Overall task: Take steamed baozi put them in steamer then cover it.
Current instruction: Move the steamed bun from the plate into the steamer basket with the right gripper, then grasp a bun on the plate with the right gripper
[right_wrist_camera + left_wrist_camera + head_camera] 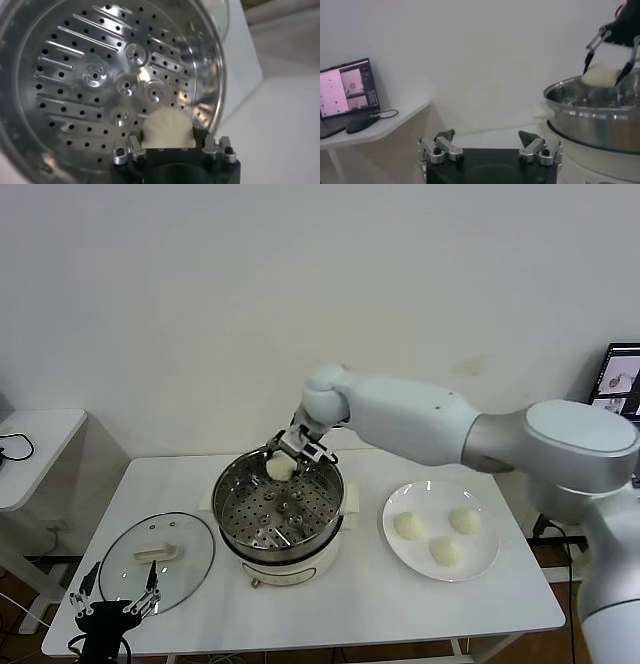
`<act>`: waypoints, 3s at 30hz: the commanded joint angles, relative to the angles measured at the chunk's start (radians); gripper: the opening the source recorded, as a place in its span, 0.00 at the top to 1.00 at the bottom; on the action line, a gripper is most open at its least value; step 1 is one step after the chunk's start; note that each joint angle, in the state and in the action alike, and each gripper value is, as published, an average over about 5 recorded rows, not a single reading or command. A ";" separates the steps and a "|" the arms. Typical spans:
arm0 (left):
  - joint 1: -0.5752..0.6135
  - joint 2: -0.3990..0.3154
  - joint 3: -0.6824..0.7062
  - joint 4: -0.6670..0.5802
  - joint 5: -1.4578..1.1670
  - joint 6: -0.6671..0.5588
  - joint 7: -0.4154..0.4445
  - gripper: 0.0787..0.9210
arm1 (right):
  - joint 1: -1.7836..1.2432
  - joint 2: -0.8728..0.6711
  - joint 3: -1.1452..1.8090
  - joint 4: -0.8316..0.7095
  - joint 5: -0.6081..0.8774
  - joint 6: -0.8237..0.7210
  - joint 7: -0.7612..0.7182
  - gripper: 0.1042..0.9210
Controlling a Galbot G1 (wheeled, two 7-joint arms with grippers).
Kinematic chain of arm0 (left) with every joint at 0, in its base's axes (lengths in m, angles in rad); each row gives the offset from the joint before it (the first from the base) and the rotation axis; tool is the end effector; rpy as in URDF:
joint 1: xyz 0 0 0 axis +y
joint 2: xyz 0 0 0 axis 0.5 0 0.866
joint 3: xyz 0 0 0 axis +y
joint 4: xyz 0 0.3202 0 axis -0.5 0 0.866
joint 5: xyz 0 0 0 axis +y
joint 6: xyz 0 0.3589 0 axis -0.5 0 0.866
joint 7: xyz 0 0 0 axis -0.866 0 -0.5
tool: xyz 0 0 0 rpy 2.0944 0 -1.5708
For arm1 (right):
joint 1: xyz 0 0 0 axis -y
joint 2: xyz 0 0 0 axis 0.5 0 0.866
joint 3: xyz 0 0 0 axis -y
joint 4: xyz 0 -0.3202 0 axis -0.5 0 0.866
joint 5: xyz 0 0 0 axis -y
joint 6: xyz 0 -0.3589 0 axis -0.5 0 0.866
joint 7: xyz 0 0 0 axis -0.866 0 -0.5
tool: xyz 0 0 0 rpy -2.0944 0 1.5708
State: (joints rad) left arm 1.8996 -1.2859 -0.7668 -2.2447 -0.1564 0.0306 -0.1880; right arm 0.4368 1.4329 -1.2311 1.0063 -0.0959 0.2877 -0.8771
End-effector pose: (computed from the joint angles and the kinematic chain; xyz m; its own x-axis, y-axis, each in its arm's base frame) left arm 0.1239 0.0919 -0.2532 -0.9725 -0.1941 0.1287 -0.1592 0.9573 0.2412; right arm 0.5415 0.2249 -0.1028 -0.2165 -0.3857 0.8969 -0.3167 -0.8412 -0.4382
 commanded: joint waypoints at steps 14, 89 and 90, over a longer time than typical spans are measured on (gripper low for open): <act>0.008 0.002 -0.016 -0.036 -0.009 0.008 0.001 0.12 | -0.060 0.106 0.029 -0.187 -0.214 0.171 0.037 0.34; -0.086 0.079 -0.059 0.039 -0.019 0.040 0.035 0.12 | -0.474 -0.618 0.395 0.255 -0.051 -0.534 -0.111 0.12; -0.087 0.080 -0.060 0.041 -0.020 0.040 0.035 0.12 | -0.474 -0.606 0.395 0.244 -0.054 -0.534 -0.110 0.12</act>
State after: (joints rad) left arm 1.8120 -1.2055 -0.8266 -2.2036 -0.1763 0.0707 -0.1537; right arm 0.0043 0.7622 -0.8642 1.3340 -0.1325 -0.2475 -0.9859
